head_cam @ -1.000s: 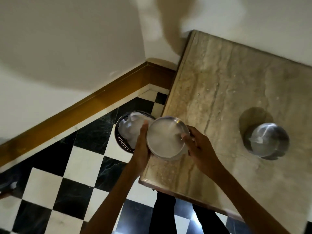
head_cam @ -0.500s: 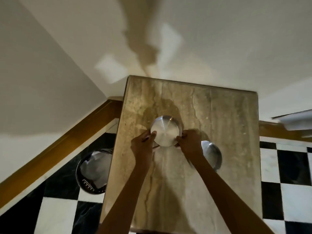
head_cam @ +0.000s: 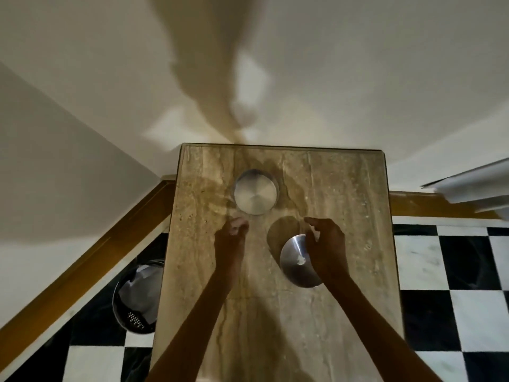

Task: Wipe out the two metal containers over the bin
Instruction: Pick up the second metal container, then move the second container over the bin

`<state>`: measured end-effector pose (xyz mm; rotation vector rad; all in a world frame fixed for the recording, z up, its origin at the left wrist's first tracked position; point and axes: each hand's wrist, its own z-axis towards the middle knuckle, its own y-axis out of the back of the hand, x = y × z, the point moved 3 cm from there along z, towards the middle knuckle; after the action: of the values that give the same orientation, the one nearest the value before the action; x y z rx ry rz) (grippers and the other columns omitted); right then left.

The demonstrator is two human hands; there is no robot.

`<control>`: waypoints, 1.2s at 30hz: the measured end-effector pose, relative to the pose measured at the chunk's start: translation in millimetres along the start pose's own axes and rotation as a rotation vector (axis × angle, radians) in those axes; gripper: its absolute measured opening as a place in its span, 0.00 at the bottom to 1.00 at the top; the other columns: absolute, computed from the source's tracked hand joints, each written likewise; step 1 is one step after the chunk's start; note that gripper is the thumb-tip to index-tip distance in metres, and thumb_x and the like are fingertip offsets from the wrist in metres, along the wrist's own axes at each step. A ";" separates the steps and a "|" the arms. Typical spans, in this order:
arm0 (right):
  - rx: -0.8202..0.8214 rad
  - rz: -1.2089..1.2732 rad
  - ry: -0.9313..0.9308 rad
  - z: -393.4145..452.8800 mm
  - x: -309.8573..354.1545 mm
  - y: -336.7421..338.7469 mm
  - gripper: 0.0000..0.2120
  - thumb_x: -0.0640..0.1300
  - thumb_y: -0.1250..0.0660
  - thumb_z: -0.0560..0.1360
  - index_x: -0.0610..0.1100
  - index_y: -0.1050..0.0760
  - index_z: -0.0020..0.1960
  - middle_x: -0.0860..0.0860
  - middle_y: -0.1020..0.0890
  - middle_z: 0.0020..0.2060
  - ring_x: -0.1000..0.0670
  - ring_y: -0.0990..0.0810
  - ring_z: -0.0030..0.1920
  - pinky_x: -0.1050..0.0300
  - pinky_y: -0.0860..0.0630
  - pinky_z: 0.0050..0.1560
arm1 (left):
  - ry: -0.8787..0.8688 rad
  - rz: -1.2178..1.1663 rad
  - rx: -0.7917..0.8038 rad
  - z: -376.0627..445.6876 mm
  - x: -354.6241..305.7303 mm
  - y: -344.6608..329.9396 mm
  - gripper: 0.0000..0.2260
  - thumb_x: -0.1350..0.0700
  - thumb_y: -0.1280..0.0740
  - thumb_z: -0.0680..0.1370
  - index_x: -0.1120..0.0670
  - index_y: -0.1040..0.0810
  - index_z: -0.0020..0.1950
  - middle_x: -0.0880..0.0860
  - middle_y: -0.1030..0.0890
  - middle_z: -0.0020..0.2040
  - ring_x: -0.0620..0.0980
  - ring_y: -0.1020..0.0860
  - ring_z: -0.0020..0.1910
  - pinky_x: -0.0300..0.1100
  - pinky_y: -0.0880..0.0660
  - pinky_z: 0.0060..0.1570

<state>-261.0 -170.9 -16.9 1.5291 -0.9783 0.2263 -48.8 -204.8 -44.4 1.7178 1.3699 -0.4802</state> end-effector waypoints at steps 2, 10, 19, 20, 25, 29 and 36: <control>0.058 -0.053 -0.065 -11.1 -25.2 6.6 0.11 0.36 0.32 0.75 0.41 0.18 0.57 0.44 0.15 0.50 0.48 0.17 0.45 0.65 0.23 0.41 | 0.098 -0.075 0.102 -25.4 19.4 -14.2 0.12 0.52 0.35 0.83 0.53 0.21 0.65 0.56 0.17 0.63 0.52 0.19 0.57 0.54 0.21 0.60; 0.107 -0.030 -0.218 -44.2 -68.8 8.8 0.09 0.29 0.33 0.73 0.36 0.16 0.48 0.38 0.14 0.38 0.42 0.16 0.37 0.77 0.30 0.29 | 0.375 -0.416 0.194 -95.0 47.3 -59.0 0.15 0.54 0.37 0.84 0.57 0.24 0.69 0.59 0.17 0.62 0.52 0.17 0.55 0.45 0.20 0.51; 0.195 0.044 -0.137 -101.1 -10.4 -2.4 0.13 0.35 0.29 0.73 0.46 0.14 0.54 0.50 0.12 0.43 0.63 0.20 0.36 0.80 0.30 0.37 | 0.636 -0.891 0.270 -122.7 89.1 0.4 0.14 0.47 0.32 0.79 0.55 0.19 0.58 0.54 0.17 0.53 0.52 0.20 0.49 0.47 0.25 0.47; 0.234 0.035 -0.112 -111.3 3.6 -10.7 0.13 0.36 0.28 0.72 0.48 0.14 0.53 0.53 0.12 0.42 0.63 0.20 0.36 0.78 0.29 0.38 | 0.651 -0.977 0.332 -126.3 97.8 14.8 0.18 0.43 0.32 0.77 0.55 0.18 0.57 0.56 0.18 0.52 0.54 0.21 0.48 0.48 0.26 0.48; 0.393 0.091 -0.080 -166.9 67.3 -70.6 0.12 0.38 0.26 0.72 0.48 0.14 0.54 0.52 0.13 0.43 0.62 0.17 0.39 0.74 0.25 0.39 | 0.622 -1.445 0.591 -139.3 134.0 87.5 0.38 0.28 0.39 0.75 0.57 0.22 0.70 0.63 0.23 0.70 0.64 0.25 0.70 0.64 0.34 0.73; 0.397 0.125 -0.057 -197.0 111.5 -124.8 0.11 0.38 0.25 0.71 0.47 0.15 0.52 0.51 0.17 0.44 0.54 0.18 0.43 0.62 0.23 0.43 | 0.614 -1.600 0.498 -127.5 160.2 145.9 0.43 0.29 0.30 0.70 0.56 0.29 0.75 0.64 0.29 0.75 0.66 0.29 0.73 0.67 0.30 0.68; 0.593 0.132 0.090 -203.2 166.6 -222.3 0.17 0.36 0.29 0.76 0.45 0.20 0.64 0.47 0.17 0.54 0.51 0.18 0.52 0.69 0.21 0.43 | 0.539 -1.559 0.234 -60.9 213.2 226.3 0.34 0.34 0.29 0.73 0.52 0.25 0.73 0.61 0.23 0.71 0.64 0.21 0.63 0.60 0.22 0.59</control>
<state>72.6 -86.4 -22.2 1.9663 -0.9900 0.7239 216.0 -35.1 -81.8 0.5633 3.0109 -1.0378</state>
